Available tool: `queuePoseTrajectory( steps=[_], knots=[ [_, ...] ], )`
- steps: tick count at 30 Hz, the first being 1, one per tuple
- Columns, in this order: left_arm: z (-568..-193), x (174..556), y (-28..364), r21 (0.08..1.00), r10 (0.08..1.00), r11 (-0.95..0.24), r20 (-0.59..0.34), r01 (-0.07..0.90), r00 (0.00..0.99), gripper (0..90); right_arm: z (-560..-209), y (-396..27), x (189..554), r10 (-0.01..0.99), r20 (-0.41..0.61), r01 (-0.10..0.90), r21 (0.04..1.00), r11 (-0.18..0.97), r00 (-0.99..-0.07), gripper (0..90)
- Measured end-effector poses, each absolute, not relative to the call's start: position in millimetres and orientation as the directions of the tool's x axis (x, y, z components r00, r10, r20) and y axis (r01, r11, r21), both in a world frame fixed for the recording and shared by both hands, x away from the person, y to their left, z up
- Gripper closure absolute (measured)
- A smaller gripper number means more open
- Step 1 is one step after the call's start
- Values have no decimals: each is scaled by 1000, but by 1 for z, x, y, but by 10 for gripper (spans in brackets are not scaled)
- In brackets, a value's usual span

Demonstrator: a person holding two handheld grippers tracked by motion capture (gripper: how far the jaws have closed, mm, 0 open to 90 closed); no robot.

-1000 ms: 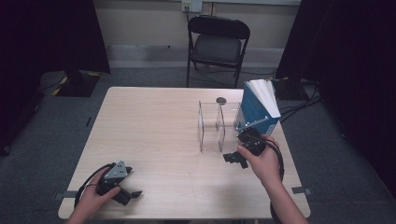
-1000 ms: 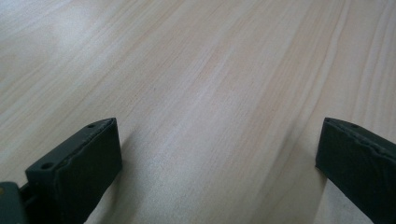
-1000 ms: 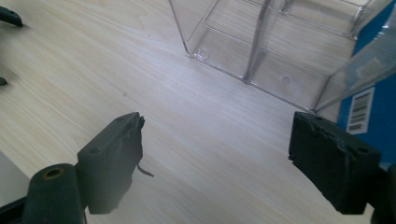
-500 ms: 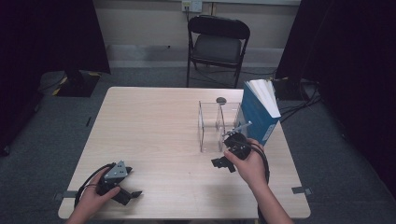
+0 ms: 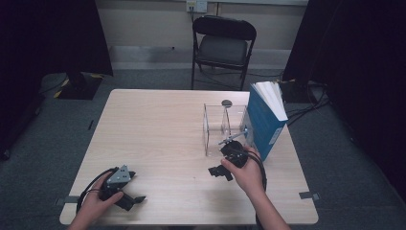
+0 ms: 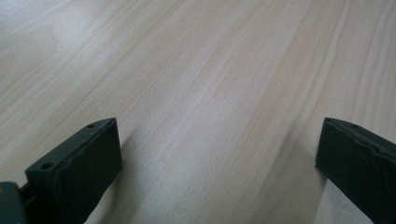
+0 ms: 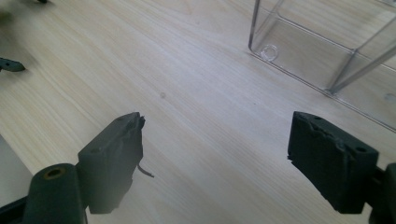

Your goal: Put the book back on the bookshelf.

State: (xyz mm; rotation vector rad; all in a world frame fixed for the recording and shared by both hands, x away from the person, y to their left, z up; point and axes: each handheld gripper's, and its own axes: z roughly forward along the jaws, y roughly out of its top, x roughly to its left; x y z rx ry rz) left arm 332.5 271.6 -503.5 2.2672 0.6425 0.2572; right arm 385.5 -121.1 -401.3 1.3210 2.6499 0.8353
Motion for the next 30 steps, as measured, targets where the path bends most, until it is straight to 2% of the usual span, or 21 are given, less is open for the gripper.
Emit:
queuePoseTrajectory(
  steps=[30],
  knots=[
    [-503, 332, 272, 710, 521, -598, -7, 371, 854, 0, -430, -86, 386, 708, 172, 684, 487, 543, -685, 187]
  ],
)
